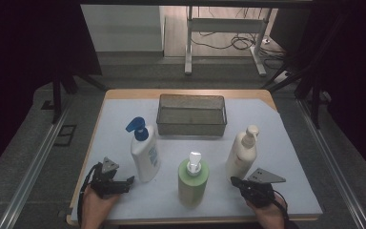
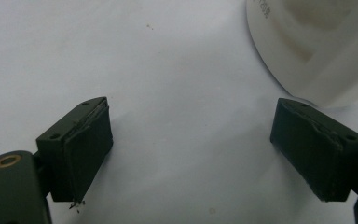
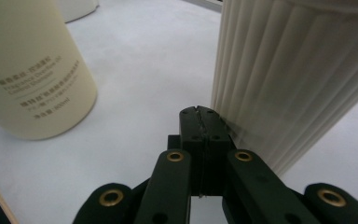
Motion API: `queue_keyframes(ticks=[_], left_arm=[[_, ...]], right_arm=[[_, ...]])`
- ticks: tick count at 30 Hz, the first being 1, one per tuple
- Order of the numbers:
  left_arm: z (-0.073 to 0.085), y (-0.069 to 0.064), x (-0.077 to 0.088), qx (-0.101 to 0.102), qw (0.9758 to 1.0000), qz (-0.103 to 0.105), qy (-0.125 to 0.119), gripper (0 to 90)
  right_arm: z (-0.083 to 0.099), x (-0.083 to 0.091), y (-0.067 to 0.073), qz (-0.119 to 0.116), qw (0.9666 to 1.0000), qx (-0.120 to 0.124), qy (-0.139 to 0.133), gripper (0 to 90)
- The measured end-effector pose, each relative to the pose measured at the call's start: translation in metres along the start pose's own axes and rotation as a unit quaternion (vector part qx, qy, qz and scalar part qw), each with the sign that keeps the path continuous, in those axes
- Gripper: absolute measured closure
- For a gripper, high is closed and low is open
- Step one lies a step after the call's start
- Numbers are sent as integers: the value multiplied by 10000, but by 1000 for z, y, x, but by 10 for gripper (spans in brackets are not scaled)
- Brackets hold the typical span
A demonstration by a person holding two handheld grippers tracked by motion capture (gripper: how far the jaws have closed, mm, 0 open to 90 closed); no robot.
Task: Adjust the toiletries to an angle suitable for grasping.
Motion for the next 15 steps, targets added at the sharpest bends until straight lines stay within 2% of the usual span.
queue_keyframes(ticks=[8, 15], left_arm=[[0, 0, 0, -2, 10000, 0, 2, 125], [0, 0, 0, 2, 10000, 1, 1, 124]], right_arm=[[4, 3, -9, 9, 9999, -91, 75, 900], [9, 8, -23, 137, 9996, -235, 90, 900]])
Point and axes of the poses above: each handheld gripper's, and its own axes: x roughly backward along the jaws, z roughly out of its underside, y roughly to its left, the point moved 1 cm from there along -x, roughly forward along the jaws, and after that the axes turned 15 degrees about y, right-handed, at the moved point
